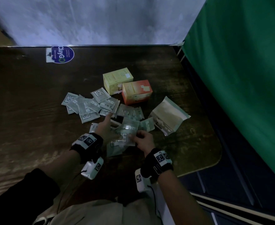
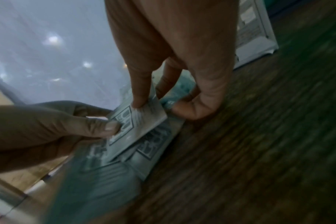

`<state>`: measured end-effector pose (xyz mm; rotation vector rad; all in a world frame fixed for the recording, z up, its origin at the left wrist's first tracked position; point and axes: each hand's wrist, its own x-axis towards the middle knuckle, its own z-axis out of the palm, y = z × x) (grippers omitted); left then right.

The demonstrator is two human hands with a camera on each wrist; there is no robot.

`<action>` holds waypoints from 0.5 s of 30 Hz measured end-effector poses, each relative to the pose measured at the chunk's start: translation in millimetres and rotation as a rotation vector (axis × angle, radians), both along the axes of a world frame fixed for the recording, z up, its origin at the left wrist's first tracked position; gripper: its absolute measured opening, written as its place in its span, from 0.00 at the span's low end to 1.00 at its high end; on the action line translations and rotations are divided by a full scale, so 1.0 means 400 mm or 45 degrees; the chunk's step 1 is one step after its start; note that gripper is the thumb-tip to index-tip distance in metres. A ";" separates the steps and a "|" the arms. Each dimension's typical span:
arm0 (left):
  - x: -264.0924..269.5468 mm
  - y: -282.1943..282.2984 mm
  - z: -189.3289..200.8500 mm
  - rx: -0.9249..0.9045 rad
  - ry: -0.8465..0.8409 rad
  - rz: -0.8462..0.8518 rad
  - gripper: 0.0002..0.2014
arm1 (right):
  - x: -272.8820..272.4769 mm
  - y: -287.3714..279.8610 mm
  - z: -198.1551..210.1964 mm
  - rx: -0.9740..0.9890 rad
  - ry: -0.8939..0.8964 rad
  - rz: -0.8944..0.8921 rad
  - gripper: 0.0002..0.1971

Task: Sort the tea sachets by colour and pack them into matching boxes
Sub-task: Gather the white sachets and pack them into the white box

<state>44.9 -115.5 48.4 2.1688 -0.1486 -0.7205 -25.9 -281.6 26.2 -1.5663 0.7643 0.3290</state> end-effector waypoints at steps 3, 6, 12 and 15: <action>0.004 0.023 0.007 0.072 -0.011 -0.110 0.34 | -0.005 0.002 -0.001 0.036 -0.017 -0.001 0.08; 0.003 0.021 0.024 -0.055 -0.010 -0.137 0.26 | 0.000 0.005 0.001 0.038 -0.033 -0.074 0.23; 0.007 0.024 0.015 -0.161 0.010 0.017 0.23 | 0.012 0.005 -0.009 0.193 -0.016 -0.022 0.28; -0.003 0.034 -0.017 0.118 -0.113 -0.074 0.28 | 0.010 -0.008 -0.005 0.177 -0.025 -0.074 0.18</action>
